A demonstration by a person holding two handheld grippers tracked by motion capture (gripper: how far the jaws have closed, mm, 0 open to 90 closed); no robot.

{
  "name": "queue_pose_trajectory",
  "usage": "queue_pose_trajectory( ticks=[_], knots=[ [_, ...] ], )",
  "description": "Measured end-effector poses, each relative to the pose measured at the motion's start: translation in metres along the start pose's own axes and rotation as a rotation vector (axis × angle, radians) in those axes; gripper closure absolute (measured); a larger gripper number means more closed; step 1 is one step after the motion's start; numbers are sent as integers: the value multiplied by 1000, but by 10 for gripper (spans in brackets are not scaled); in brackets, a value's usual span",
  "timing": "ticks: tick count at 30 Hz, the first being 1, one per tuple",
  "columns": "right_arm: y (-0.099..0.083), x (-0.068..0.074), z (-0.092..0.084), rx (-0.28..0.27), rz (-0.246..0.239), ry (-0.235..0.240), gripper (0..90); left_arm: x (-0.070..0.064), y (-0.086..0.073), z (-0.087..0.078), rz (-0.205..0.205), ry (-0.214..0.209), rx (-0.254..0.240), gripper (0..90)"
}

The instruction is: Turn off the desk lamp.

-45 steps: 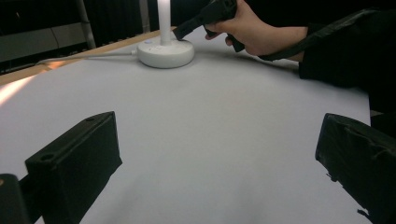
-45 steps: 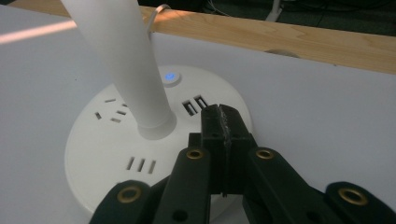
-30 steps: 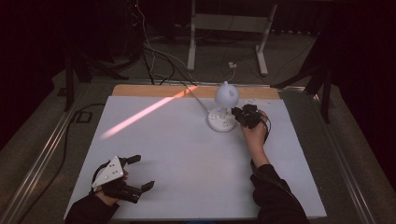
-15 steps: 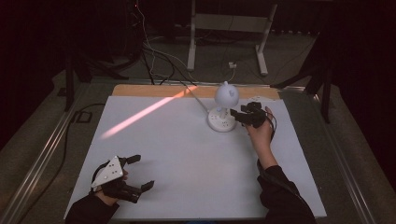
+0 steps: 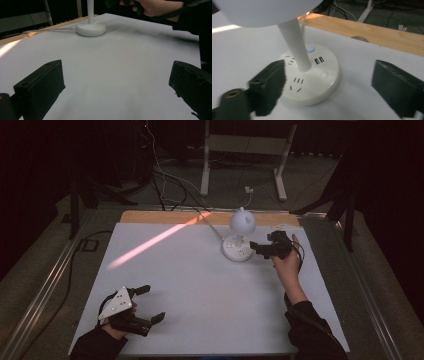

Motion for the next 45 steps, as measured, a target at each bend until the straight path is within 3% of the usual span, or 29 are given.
queue_pose_trajectory(
  ticks=[2, 7, 15, 26, 30, 37, 41, 45],
  knots=[
    [-2, -1, -6, -8, -16, 21, 9, 0, 0, -1, 1, 0, -1, 6],
    [-12, -1, -20, -53, -25, 76, 0, -2, -1, -3, 5, 0, 2, 6],
    [-31, 6, -45, -35, -37, 129, 0, -4, 0, -4, 8, 0, -6, 6],
    [-64, 17, -70, -4, -78, 135, 0, -3, 0, -3, 7, -3, -6, 6],
    [-78, 19, -77, 8, -122, 120, 0, -3, 0, -3, 11, -5, -5, 6],
    [-97, 23, -91, -1, -125, 136, 0, -4, 0, -3, 10, -8, -4, 6],
    [-107, 26, -97, 13, -173, 123, 0, -4, 0, -3, 15, -8, -2, 6],
    [-114, 27, -101, 20, -156, 139, 0, -4, 0, -3, 16, -7, 1, 6]
  ],
)
Point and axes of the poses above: each handheld gripper's, and its own axes: z roughly forward along the jaws, y roughly out of its top, x roughly to its left, the point moved 1 cm from there along z, roughly forward along the jaws, and after that the axes turned 15 degrees about -y, right-handed, at the moved point
